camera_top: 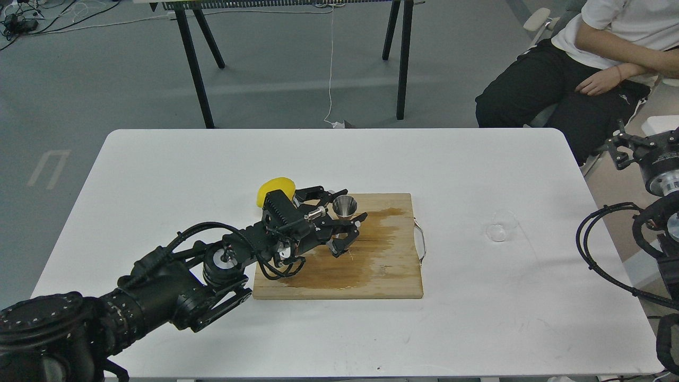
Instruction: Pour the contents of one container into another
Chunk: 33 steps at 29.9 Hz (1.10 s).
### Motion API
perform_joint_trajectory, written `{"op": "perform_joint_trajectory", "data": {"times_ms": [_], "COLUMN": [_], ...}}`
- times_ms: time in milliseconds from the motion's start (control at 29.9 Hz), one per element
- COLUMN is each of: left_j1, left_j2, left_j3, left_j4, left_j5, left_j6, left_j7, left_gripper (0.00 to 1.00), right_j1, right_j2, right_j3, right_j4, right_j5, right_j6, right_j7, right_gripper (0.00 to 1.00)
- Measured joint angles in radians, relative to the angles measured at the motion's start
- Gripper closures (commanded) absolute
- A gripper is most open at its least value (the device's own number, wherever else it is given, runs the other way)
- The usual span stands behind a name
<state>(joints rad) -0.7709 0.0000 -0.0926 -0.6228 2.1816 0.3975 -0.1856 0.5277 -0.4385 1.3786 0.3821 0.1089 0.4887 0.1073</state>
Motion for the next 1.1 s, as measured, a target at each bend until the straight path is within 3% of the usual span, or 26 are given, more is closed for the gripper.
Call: {"op": "perform_joint_trajectory", "data": {"times_ms": [368, 469, 636, 870, 971, 1105], "left_j1": [-0.03, -0.041, -0.082, -0.194, -0.218, -0.227], "left_j2": [0.0, 0.0, 0.024, 0.086, 0.138, 0.197], "left_j3": [-0.132, -0.203, -0.317, -0.447, -0.47, -0.477], "left_j4": [-0.031, -0.12, -0.279, -0.296, -0.294, -0.282], "left_j5": [0.0, 0.0, -0.042, -0.594, -0.906, -1.274], "left_j6": [0.056, 0.023, -0.105, -0.172, -0.209, -0.228], "left_j7": [-0.008, -0.009, -0.01, -0.015, -0.056, -0.176], "left_gripper": [0.08, 0.08, 0.08, 0.03, 0.02, 0.01], "right_j1": [0.0, 0.0, 0.0, 0.0, 0.0, -0.014], "right_j2": [0.0, -0.001, -0.031, -0.081, -0.086, -0.087], "right_j3": [-0.001, -0.001, -0.002, -0.005, -0.006, -0.014], "right_j4": [0.001, 0.001, -0.005, -0.01, -0.008, -0.001], "right_j5": [0.0, 0.0, -0.001, -0.001, -0.001, -0.001], "right_j6": [0.0, 0.0, 0.0, 0.0, 0.0, 0.0], "right_j7": [0.0, -0.001, -0.005, -0.007, -0.013, -0.018], "right_gripper": [0.0, 0.0, 0.0, 0.0, 0.0, 0.0]}}
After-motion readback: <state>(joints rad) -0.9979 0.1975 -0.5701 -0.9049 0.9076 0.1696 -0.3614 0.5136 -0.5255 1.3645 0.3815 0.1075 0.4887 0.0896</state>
